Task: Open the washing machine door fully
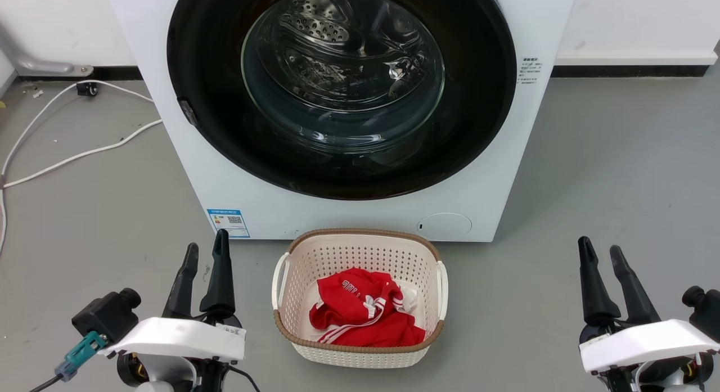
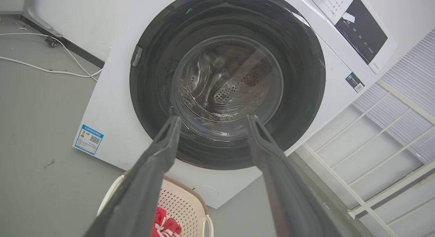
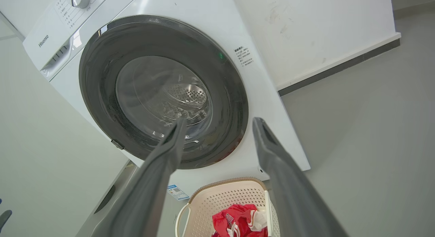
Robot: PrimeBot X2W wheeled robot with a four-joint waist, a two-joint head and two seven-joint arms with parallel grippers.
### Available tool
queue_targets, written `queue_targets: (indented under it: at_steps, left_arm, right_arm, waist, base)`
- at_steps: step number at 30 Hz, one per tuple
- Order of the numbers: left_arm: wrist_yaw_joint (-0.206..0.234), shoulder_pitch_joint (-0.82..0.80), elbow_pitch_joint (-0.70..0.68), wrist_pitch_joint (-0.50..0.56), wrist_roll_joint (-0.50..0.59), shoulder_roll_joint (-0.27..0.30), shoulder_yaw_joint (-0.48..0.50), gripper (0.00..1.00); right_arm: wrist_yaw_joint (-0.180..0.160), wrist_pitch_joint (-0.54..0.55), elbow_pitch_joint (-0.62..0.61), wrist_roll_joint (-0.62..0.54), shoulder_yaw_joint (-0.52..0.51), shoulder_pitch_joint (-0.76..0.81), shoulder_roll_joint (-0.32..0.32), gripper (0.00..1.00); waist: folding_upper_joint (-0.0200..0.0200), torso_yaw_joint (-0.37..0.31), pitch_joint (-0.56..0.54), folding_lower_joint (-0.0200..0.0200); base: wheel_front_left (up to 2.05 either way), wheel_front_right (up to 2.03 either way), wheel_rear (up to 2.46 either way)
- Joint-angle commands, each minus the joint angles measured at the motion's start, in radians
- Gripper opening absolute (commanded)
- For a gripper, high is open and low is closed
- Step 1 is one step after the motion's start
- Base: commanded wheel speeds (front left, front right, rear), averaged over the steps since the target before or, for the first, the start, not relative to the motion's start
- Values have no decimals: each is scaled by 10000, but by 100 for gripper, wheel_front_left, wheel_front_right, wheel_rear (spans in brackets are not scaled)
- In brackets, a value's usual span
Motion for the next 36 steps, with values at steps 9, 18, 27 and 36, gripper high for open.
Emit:
queue_targets:
  at_steps: [9,18,27,36]
  left_arm:
    - [137,46,-262,-305,1415,31,-130,100]
    - [220,141,-326,-546,2486,32,-243,100]
    - [303,212,-484,-754,3320,33,-383,100]
    - [392,334,-420,-960,4162,34,-503,100]
  right_arm:
    - [1,-107,-272,-1340,-13,60,-39,100]
    - [1,-115,-363,-2465,-30,155,-39,100]
    - [2,-198,-422,-3471,4,149,-39,100]
    - [1,-201,-413,-4184,-27,199,-40,100]
  waist:
    - [-1,-17,9,0]
    - [-1,-45,-3,0]
    - [-1,-43,-24,0]
    - [-1,-36,-69,0]
  base:
    - [0,0,0]
    - [0,0,0]
    - [0,0,0]
    - [0,0,0]
